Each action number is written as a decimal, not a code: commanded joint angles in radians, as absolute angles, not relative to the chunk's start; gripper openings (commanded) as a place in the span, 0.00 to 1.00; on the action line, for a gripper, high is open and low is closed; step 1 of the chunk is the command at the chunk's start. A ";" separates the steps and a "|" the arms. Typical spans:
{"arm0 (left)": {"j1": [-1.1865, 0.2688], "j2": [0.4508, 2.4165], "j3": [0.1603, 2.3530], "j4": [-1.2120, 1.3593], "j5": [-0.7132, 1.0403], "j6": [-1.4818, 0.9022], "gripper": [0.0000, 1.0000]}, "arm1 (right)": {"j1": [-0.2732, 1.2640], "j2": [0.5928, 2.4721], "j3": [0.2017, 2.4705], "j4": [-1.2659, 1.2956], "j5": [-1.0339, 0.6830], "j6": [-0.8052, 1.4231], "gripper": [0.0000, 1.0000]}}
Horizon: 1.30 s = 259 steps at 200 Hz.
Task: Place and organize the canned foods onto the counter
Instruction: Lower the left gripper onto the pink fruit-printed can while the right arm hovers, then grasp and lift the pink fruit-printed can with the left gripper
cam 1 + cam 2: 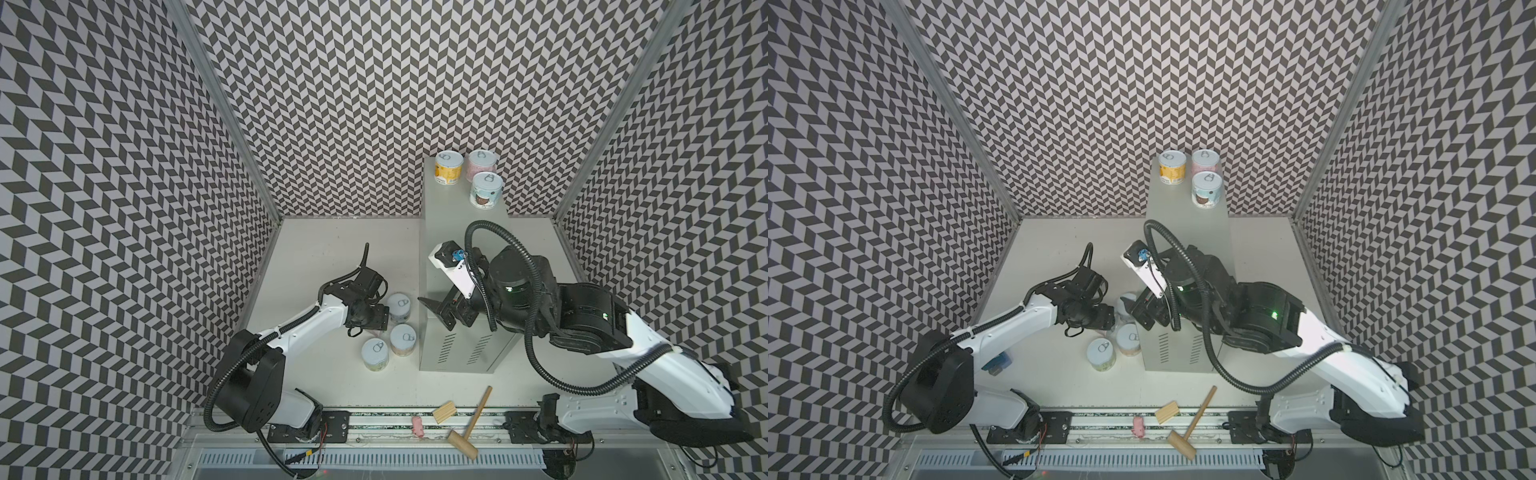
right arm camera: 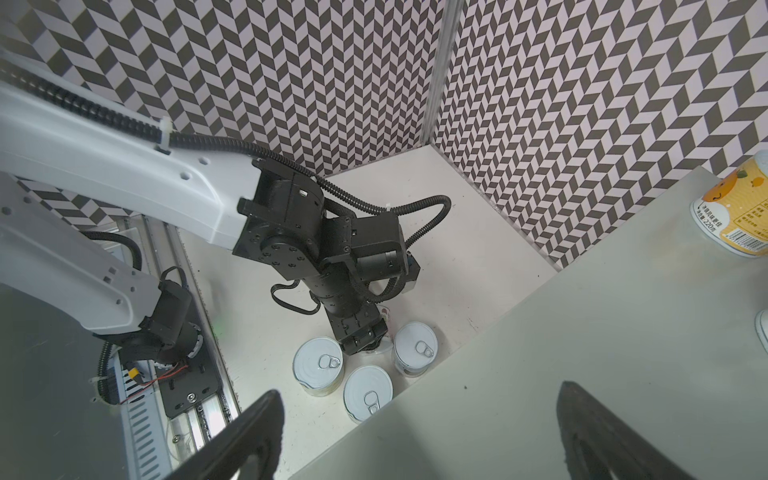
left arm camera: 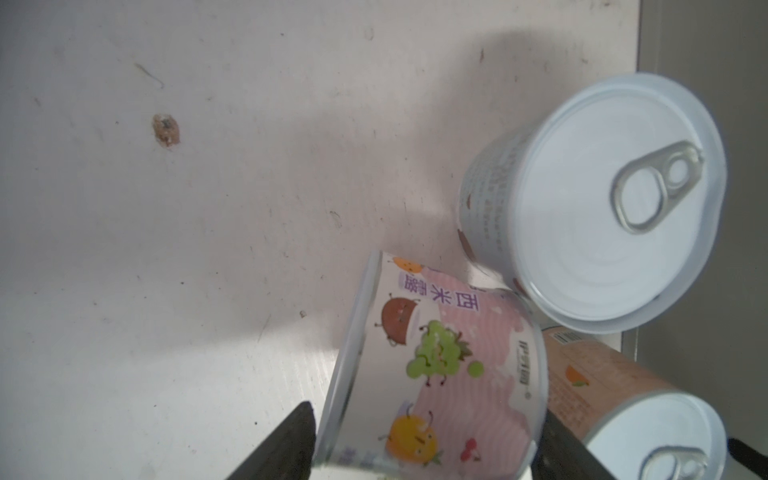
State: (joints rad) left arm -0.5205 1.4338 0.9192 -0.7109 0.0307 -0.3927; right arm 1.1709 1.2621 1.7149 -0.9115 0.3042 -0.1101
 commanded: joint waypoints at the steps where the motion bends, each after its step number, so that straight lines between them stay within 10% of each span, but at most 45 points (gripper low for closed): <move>1: -0.499 1.432 0.916 -0.670 0.045 -0.397 0.74 | 1.175 1.244 1.710 -0.862 0.322 -0.119 0.99; 112: -0.341 1.288 0.929 -0.628 0.061 -0.439 0.53 | 1.174 1.218 1.667 -0.814 0.354 -0.112 0.99; 259: -0.273 1.033 1.207 -0.633 0.152 -0.334 0.50 | 1.163 1.103 1.503 -0.649 0.387 -0.152 0.99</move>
